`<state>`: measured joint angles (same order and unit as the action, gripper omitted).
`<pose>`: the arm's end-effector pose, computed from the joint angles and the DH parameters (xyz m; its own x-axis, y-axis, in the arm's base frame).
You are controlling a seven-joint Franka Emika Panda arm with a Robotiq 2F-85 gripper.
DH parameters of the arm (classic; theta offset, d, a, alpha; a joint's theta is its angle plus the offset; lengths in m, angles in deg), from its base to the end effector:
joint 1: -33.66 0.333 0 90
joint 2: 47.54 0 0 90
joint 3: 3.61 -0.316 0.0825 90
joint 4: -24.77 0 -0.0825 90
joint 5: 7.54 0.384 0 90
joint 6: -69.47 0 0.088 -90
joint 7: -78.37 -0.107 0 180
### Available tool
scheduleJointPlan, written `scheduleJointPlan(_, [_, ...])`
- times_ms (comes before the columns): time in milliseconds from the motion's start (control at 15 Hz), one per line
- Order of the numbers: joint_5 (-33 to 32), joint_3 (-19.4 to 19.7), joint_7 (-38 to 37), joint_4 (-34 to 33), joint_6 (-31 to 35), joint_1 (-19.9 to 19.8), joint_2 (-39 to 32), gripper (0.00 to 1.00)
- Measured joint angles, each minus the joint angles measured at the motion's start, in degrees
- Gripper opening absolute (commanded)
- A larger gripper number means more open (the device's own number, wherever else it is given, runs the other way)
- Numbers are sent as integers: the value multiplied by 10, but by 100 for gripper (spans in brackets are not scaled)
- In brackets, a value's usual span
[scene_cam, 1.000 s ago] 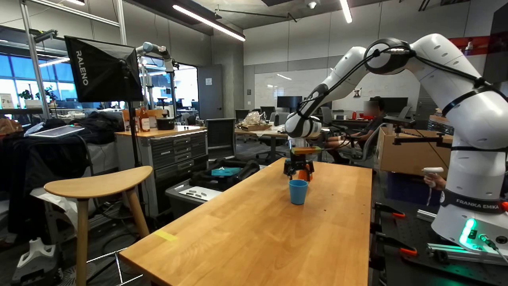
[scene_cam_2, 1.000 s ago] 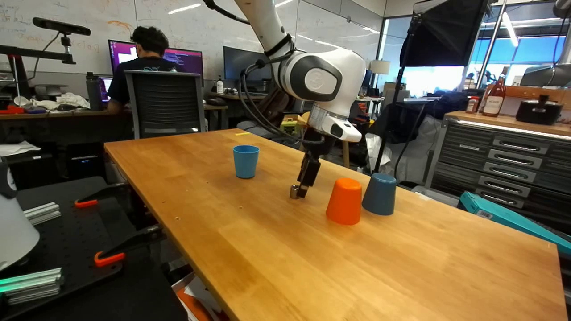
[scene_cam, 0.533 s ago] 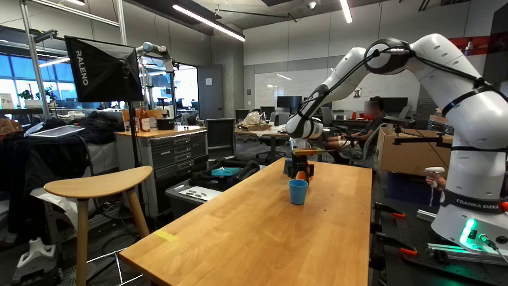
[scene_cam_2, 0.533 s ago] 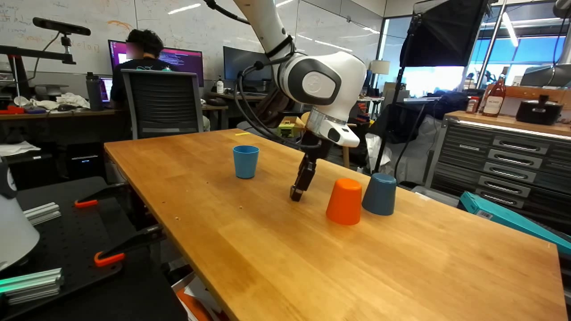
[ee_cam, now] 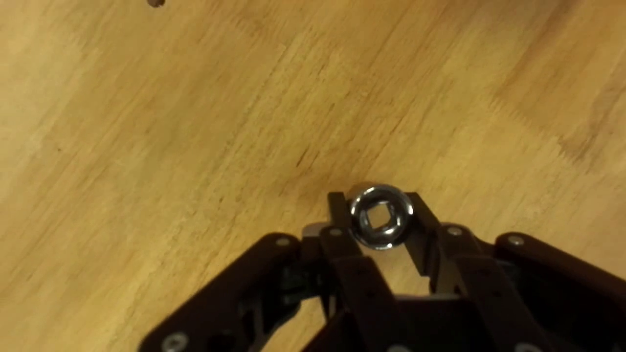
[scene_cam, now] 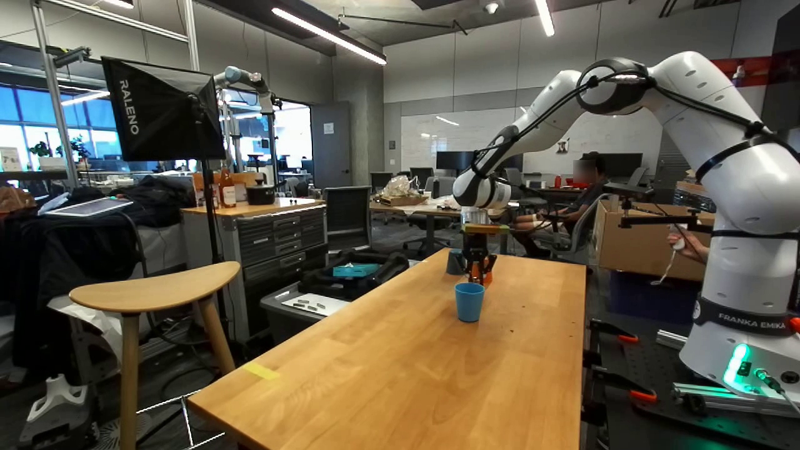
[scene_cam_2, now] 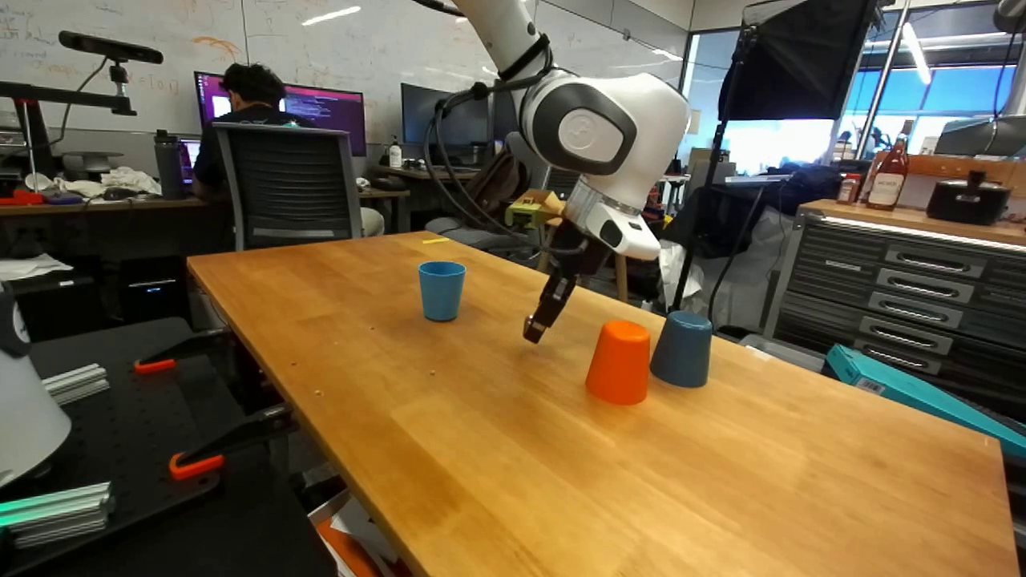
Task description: Pick up the object and put it in the blue cup
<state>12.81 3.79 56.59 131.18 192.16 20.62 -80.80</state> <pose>0.5767 -0.1964 0.1880 0.5442 -0.7695 -0.3342 -0.8236 -0.5659 -0.0380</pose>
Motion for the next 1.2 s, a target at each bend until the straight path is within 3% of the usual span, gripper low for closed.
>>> scheduleJointPlan(600, [65, -35, 52, -12, -125, 21, 148, 8])
scheduleJointPlan(1200, [93, -42, 53, 14, -156, 51, 88, 8])
